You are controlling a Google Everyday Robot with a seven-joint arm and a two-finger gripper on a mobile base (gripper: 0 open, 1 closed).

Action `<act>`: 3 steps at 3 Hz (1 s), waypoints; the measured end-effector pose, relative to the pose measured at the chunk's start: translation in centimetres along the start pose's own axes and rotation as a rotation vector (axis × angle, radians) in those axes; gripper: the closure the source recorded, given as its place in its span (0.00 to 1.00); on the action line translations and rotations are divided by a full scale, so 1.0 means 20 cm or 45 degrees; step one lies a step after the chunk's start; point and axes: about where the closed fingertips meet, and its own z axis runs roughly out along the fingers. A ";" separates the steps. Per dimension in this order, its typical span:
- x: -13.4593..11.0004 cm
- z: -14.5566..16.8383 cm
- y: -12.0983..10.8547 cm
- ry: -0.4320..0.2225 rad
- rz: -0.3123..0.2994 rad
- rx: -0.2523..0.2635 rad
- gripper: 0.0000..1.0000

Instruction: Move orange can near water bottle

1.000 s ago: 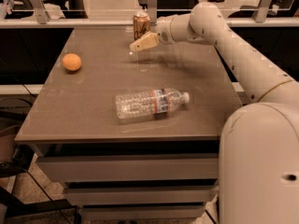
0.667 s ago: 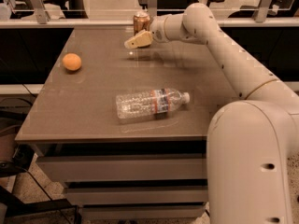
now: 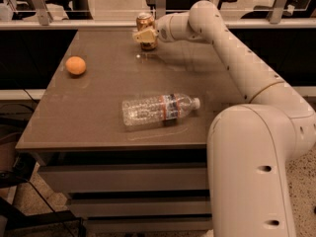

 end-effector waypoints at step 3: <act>0.04 -0.29 0.06 0.037 0.077 -0.027 1.00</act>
Offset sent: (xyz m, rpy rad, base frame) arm -0.0302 -0.0499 0.0150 -0.0158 0.0241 -0.0535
